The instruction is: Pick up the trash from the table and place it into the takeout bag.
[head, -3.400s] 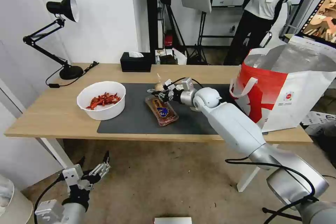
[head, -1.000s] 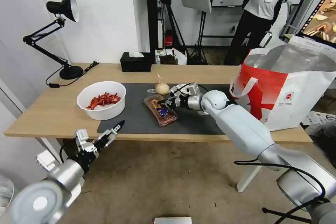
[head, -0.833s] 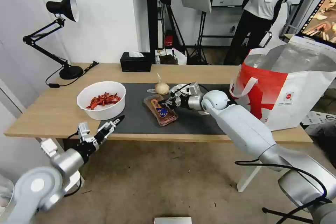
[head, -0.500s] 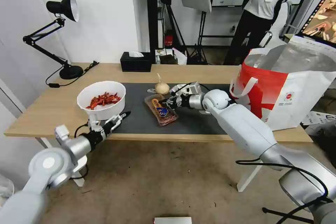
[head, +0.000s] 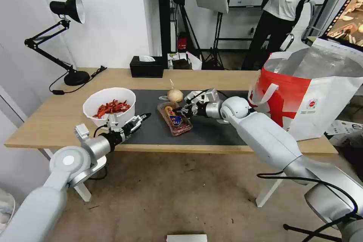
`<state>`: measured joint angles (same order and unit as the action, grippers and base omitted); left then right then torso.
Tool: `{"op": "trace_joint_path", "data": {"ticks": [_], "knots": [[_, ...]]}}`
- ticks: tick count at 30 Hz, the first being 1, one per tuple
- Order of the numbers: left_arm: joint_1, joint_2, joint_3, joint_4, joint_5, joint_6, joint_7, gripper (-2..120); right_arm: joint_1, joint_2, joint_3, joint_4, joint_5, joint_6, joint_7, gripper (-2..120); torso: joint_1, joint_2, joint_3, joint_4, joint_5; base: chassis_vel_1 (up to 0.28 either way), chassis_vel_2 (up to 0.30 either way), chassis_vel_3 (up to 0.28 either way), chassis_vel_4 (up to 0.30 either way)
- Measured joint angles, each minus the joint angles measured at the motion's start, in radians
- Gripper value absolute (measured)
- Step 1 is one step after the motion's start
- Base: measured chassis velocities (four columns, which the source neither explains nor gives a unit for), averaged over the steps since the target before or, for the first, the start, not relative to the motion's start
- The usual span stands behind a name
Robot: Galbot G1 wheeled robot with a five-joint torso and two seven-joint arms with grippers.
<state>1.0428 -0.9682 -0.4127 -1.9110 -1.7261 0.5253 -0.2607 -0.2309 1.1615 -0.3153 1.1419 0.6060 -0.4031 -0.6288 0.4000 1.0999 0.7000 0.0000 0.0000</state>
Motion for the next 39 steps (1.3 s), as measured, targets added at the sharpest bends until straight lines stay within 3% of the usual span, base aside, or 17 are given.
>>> {"op": "trace_joint_path", "data": {"ticks": [17,39], "knots": [[-0.145,-0.094,0.160,0.101,0.007,-0.004,-0.063,100,-0.009,-0.017,0.005,0.008,0.007,0.000,-0.001,0,0.000,0.000,0.000,-0.0001,0.0000,0.000,0.000,0.000,0.000],[-0.216,-0.157,0.225,0.174,0.028,-0.004,-0.087,100,-0.020,-0.023,0.015,0.021,0.015,0.000,-0.001,0,0.000,0.000,0.000,-0.0001,0.0000,0.000,0.000,0.000,0.000]]}}
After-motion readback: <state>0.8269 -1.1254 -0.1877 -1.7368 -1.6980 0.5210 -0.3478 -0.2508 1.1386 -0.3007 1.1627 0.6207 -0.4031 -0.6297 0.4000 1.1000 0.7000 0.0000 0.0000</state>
